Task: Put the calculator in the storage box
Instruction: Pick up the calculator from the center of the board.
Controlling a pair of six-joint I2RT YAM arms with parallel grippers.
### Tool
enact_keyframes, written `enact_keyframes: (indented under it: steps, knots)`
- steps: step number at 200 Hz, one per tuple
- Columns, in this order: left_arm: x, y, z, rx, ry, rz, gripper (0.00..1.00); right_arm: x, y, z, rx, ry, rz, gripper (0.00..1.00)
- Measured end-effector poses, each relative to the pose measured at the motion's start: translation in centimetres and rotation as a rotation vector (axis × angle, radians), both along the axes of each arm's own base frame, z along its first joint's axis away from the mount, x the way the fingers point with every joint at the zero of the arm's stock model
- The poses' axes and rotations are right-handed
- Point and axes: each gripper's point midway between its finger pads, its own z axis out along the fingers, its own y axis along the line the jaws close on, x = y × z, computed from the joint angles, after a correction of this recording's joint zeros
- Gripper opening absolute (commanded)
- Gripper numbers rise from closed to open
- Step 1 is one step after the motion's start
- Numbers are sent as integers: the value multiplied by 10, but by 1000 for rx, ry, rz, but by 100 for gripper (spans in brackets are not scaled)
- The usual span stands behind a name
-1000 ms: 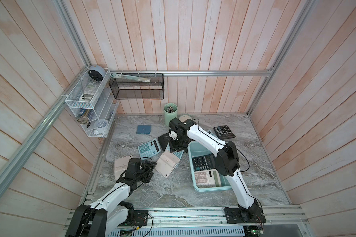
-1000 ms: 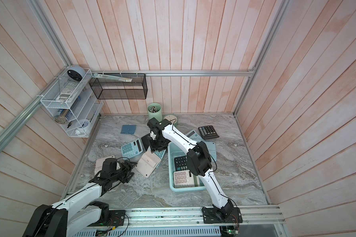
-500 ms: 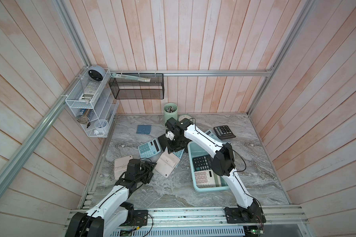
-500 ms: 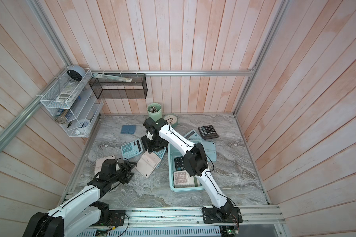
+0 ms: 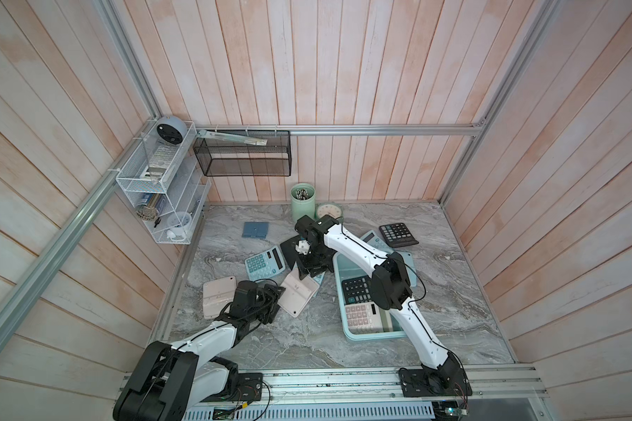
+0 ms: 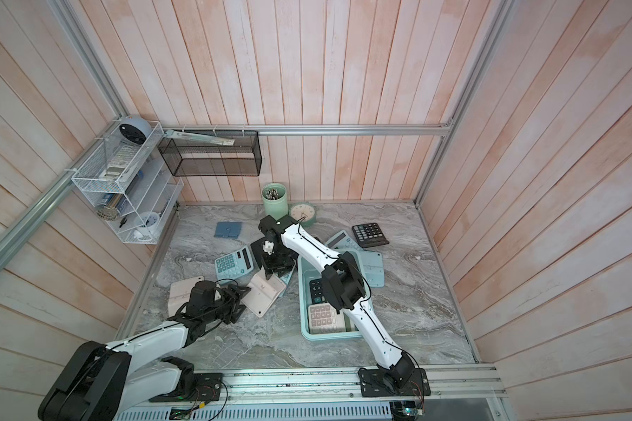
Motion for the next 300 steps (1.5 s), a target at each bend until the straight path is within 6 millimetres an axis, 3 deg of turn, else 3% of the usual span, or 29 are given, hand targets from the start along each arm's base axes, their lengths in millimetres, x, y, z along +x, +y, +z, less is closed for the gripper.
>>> enact_keyframes:
  steps: [97,154,187,253,300]
  knots:
    - [5,4,0,-1,-37,26,71,4,1,4,155,54,-96,53]
    - [13,39,0,32,-59,121,71,5,24,9,302,97,-132,53]
    - [7,42,0,52,-51,113,71,2,27,8,293,91,-130,53]
    - [-4,44,0,68,-27,103,71,1,11,3,210,50,-148,56]
    - [-14,46,-1,67,-27,103,72,-4,16,0,230,73,-156,56]
